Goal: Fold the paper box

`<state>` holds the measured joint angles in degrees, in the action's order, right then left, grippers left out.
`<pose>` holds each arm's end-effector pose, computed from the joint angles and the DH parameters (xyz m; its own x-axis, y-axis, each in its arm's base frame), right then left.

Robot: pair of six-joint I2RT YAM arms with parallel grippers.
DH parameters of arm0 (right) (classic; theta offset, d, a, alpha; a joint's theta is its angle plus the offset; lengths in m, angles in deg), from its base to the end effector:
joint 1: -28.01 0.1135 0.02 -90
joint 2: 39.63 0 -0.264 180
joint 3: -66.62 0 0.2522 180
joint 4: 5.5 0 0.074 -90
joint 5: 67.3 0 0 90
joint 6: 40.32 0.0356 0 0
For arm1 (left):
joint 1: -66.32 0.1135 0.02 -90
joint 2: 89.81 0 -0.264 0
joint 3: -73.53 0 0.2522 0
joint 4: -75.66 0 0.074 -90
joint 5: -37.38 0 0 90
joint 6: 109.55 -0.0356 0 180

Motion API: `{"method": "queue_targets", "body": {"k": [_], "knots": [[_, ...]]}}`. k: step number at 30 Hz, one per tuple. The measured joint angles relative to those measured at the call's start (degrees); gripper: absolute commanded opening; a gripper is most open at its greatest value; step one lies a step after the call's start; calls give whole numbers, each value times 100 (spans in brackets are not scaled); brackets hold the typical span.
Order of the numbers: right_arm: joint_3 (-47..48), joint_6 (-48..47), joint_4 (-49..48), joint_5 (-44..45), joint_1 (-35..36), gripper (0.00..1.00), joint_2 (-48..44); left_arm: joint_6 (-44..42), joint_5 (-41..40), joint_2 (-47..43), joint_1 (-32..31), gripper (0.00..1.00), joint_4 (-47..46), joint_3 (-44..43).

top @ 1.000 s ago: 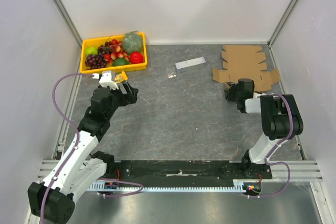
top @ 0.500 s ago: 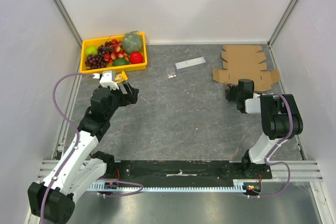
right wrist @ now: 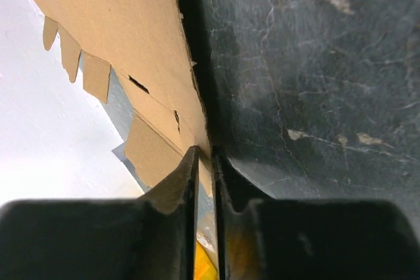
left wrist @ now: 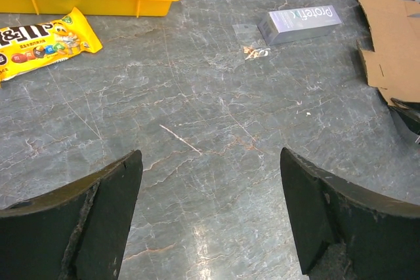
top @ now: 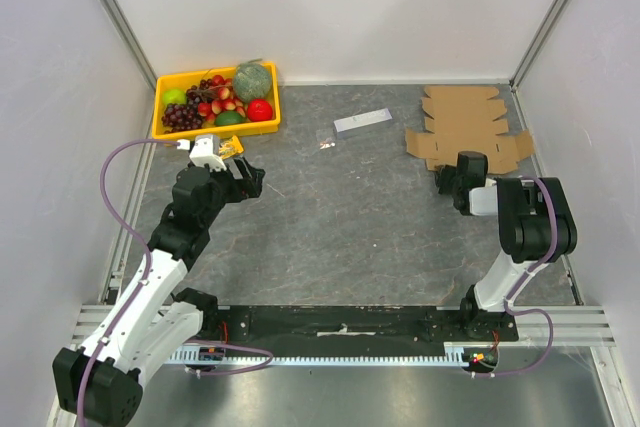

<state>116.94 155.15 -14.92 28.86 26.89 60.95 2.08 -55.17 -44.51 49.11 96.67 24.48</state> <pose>0.3123 -0.0099 0.1075 0.2714 0.9531 0.1342 0.6033 -0.2770 0.7478 0.1825 -0.0549 0.2851 -0.3575 -0.2748 -0.8926 0.1326 0.9311 -0.3397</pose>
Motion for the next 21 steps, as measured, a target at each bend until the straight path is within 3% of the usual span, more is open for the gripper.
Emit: {"method": "queue_targets", "body": {"k": [7, 14, 21], "knots": [[-90, -155, -50, 20, -17, 0, -76, 42, 197, -9, 0, 90, 20, 0], [-411, -341, -33, 4, -24, 0, -468, 114, 404, -9, -2, 90, 31, 0], [-492, -1139, 723, -28, -24, 0, -1469, 173, 533, -9, 0, 90, 35, 0]]}}
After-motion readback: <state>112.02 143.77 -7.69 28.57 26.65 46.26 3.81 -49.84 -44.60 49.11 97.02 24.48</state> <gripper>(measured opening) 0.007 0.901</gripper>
